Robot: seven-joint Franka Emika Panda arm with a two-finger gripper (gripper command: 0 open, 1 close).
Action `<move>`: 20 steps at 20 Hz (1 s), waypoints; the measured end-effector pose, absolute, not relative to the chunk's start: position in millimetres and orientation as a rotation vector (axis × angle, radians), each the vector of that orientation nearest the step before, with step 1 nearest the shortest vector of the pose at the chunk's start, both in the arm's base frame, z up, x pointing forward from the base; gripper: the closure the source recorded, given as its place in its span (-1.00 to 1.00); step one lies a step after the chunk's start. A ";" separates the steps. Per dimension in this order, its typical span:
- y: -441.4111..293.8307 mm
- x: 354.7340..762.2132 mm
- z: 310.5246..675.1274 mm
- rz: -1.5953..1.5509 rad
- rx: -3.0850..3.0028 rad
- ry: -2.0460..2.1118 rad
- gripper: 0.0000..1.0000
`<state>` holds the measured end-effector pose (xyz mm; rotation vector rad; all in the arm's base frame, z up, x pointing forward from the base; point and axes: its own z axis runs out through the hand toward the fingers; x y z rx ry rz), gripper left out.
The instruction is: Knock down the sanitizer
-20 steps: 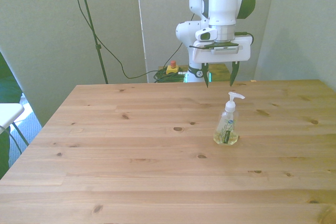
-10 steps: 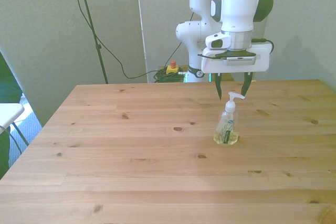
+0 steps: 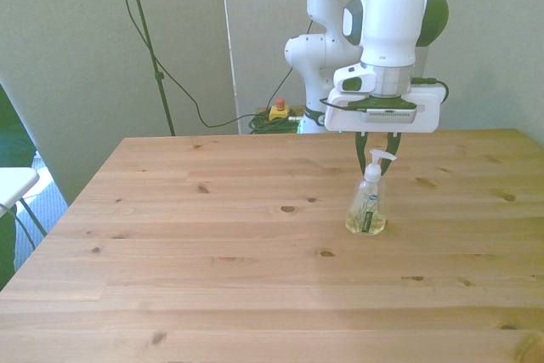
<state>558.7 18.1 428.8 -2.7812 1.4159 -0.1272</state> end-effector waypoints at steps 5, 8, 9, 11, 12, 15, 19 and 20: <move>13.4 563.7 420.1 -0.123 -2.780 1.462 1.00; 10.3 567.9 417.6 -0.123 -2.766 1.489 1.00; 9.2 570.3 417.5 -0.125 -2.760 1.501 1.00; 7.3 575.6 416.1 -0.128 -2.752 1.516 1.00; 6.5 579.1 415.7 -0.132 -2.750 1.522 1.00; 5.2 591.0 413.9 -0.141 -2.743 1.534 1.00; 7.8 610.6 414.4 -0.161 -2.731 1.538 1.00; 8.2 616.1 415.8 -0.169 -2.727 1.539 1.00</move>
